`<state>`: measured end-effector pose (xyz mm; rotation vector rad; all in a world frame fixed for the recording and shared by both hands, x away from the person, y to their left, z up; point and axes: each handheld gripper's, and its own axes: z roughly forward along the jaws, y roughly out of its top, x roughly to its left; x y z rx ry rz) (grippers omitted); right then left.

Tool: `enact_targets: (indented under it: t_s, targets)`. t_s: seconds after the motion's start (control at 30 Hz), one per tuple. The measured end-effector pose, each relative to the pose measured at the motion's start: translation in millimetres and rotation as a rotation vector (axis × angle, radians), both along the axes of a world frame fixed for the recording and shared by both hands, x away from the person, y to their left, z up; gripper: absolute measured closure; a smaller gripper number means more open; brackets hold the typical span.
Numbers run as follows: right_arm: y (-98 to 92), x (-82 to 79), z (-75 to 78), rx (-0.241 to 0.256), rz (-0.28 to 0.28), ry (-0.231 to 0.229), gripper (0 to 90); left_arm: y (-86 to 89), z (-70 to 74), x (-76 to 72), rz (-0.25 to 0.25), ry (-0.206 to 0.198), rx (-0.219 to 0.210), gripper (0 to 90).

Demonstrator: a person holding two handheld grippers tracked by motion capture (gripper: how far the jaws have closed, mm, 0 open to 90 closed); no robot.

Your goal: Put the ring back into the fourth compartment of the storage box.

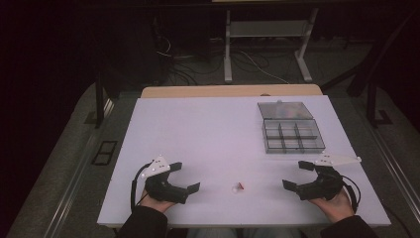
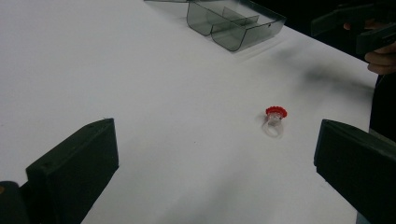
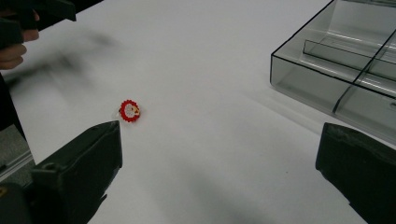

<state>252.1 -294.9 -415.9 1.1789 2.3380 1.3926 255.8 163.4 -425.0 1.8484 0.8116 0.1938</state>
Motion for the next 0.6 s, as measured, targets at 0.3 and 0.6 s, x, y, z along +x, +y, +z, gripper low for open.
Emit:
enact_targets:
  t_s: [0.3,0.6]
  targets:
    - [0.2,0.1,-1.2,-0.008,0.011,0.006,0.0,0.2,0.2,-0.4,-0.006,-0.006,-0.004,0.0]
    - [-2.5,-0.4,-2.0,-0.009,0.012,0.018,0.0,-0.1,0.5,-1.4,-0.007,-0.006,0.009,0.0]
